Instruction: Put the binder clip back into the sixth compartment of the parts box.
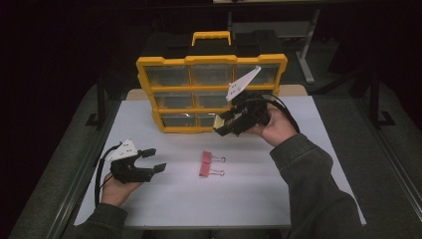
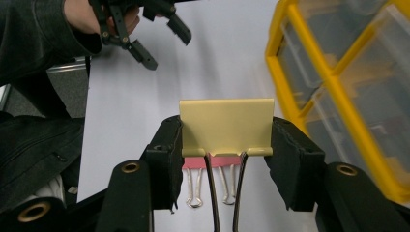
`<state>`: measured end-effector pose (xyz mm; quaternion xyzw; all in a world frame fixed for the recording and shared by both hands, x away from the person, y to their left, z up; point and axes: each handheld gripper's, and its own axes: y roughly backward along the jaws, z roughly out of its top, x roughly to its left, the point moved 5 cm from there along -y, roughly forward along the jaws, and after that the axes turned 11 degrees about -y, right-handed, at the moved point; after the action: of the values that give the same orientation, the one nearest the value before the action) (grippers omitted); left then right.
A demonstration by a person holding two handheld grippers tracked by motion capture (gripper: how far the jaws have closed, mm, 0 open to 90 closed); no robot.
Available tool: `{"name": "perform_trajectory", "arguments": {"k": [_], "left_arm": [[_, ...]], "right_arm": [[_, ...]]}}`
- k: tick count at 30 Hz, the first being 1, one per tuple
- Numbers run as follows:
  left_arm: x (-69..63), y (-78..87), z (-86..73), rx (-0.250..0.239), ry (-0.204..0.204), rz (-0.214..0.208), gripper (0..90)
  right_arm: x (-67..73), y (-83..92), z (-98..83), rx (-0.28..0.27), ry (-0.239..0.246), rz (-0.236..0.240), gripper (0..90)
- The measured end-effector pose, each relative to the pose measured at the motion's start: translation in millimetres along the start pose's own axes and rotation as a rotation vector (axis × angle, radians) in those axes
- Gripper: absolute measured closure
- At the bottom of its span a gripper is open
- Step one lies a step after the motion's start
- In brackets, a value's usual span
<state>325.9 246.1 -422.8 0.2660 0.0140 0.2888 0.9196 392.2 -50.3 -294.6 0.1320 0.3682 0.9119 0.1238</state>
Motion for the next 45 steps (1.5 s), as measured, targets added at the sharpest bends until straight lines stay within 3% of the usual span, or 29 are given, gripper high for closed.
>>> {"name": "perform_trajectory", "arguments": {"k": [10, 21, 26, 31, 38, 45], "left_arm": [[0.3, 0.4, -0.1, 0.002, -0.001, -0.002, 30.6], [0.8, 1.4, 0.0, -0.005, 0.006, -0.001, 30.5], [2.1, 1.9, 0.2, -0.009, -0.008, 0.004, 30.2], [2.7, 3.6, -0.3, -0.01, 0.007, 0.01, 29.1], [1.7, 3.8, 0.3, -0.005, 0.011, 0.013, 26.9], [2.1, 4.1, 0.1, -0.006, 0.008, 0.015, 26.2]], "right_arm": [[-12.0, 35.3, 21.5, -0.029, 0.01, -0.056, 48.4], [-40.4, 58.8, 25.5, -0.009, -0.033, -0.141, 48.4], [-56.5, 62.2, 16.8, 0.006, -0.066, -0.172, 48.4], [-68.5, 63.2, 5.6, 0.013, -0.115, -0.197, 48.4], [-78.1, 56.5, -12.3, 0.02, -0.141, -0.21, 48.4], [-81.2, 52.6, -19.2, 0.029, -0.178, -0.192, 48.3]]}}
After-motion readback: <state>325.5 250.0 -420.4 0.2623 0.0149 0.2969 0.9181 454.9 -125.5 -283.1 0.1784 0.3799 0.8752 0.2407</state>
